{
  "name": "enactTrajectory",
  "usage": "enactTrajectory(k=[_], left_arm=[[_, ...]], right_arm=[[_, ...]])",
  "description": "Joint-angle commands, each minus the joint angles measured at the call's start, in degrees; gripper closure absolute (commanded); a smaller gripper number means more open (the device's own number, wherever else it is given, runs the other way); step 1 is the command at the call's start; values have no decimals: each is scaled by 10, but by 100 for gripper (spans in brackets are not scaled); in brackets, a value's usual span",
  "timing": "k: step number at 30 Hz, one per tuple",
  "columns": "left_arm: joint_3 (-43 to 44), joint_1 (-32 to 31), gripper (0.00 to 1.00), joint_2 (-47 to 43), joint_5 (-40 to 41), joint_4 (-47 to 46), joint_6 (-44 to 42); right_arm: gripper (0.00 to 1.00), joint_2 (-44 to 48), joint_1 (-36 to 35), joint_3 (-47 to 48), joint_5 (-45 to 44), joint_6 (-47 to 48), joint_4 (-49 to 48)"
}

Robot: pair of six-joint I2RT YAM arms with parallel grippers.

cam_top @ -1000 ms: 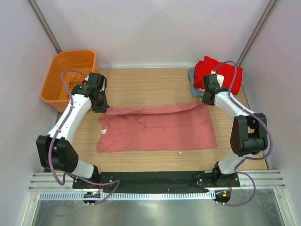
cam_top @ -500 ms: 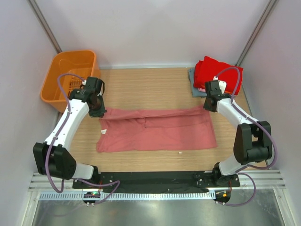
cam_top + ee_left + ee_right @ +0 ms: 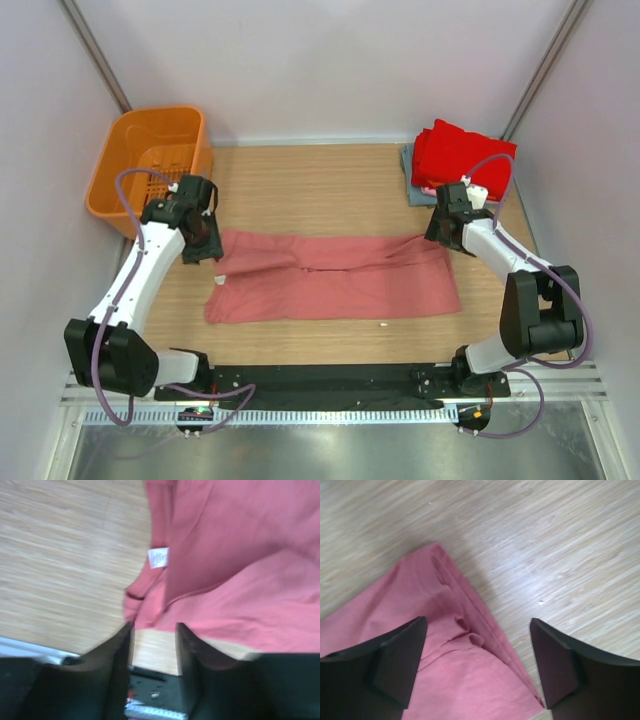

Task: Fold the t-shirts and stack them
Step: Fold the tshirt

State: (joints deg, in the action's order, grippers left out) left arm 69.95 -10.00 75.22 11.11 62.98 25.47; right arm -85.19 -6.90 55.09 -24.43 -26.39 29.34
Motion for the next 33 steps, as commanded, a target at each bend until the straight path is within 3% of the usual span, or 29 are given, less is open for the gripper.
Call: enactTrajectory(k=[1,2,3,6,9,12,17,20,25,33], left_arm=[[-9,3,42,-28,16,40,21],[-9,2,28,-31,10,44,22],[-8,3,23,-41,5,52,23],[-3,3,19,-63,-21,57,26],[-8,3,19,-78,-25,44,35],[-31,3,22,-82,-47,13,55],[-105,0,27,-78,-97,-87,110],[-141,-13,29,-52,-97,-130,141],[-180,-47,31,8,-61,-178,174],[-181,-52,34,143,-51,-247,191]], right_arm=[[6,20,12,-9,-55,-33,10],[2,20,14,-8,-59,-41,17],[1,22,15,-3,-62,-43,19],[1,39,15,16,-68,-47,29],[2,62,15,28,-46,-44,29],[5,92,12,14,38,-35,-4],[13,85,-21,-3,305,11,-108],[16,27,-35,14,352,16,-106],[19,-45,-44,26,337,13,-81],[18,-33,-105,-71,321,-35,-96]])
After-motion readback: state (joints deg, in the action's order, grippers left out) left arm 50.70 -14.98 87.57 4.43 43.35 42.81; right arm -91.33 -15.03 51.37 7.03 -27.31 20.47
